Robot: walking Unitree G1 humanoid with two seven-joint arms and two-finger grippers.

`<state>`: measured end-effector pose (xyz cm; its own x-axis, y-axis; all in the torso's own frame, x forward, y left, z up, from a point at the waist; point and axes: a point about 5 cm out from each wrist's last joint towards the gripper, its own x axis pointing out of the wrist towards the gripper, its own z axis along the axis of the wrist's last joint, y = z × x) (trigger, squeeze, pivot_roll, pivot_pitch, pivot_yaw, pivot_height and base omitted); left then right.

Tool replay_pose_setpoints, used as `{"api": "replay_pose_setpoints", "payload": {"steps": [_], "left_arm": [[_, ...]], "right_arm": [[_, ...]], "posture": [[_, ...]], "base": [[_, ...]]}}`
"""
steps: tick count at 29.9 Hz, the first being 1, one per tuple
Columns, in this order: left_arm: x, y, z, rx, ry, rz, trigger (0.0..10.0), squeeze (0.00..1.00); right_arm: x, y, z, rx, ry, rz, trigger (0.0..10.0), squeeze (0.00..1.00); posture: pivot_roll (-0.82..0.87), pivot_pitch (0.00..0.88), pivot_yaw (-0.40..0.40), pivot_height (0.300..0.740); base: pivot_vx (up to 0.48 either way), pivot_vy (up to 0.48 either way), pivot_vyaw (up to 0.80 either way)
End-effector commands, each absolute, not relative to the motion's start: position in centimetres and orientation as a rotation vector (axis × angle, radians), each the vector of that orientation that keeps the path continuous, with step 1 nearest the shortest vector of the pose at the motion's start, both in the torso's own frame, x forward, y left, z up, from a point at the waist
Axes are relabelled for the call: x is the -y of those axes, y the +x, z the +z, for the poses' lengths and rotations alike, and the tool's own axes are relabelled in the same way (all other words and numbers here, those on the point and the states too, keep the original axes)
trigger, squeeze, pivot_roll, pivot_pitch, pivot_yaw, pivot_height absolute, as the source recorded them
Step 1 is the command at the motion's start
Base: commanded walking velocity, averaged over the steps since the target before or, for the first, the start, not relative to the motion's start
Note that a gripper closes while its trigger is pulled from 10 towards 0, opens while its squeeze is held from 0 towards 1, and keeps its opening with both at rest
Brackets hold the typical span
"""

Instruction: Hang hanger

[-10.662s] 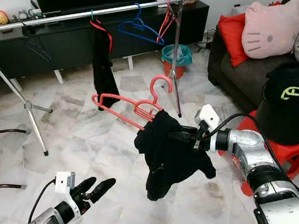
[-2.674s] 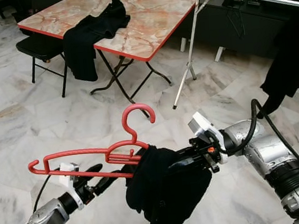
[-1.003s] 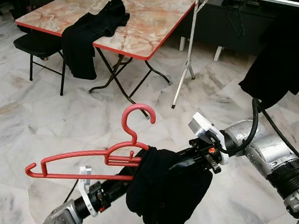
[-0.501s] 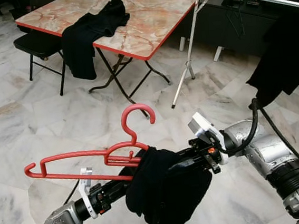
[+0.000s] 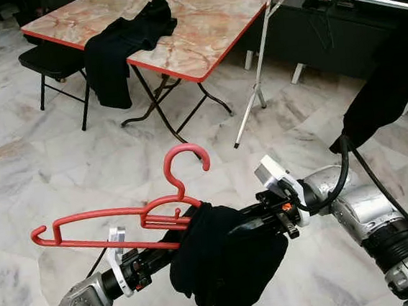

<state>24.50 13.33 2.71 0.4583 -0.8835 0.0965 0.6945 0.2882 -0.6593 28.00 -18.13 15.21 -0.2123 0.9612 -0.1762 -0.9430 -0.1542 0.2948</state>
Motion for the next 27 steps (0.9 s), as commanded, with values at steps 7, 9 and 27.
{"api": "replay_pose_setpoints", "payload": {"steps": [7,9,27], "left_arm": [[-13.6,24.2,3.0,-0.306,-0.693,-1.091,0.0,0.00],[-13.6,24.1,3.0,-0.310,-0.695,-1.094,0.0,0.00],[-15.5,23.9,2.4,-0.302,-0.586,-0.900,0.0,0.00]], "right_arm": [[17.6,27.9,15.6,-0.360,0.049,1.775,10.0,0.00],[17.6,27.9,15.5,-0.362,0.049,1.777,10.0,0.00],[18.3,29.8,15.0,-0.305,-0.081,1.621,10.0,0.00]], "posture": [[-0.07,0.097,-0.067,0.740],[-0.07,0.098,-0.067,0.740],[-0.06,0.098,-0.056,0.740]], "base": [[0.000,0.000,0.00],[0.000,0.000,0.00],[0.000,0.000,0.00]]}}
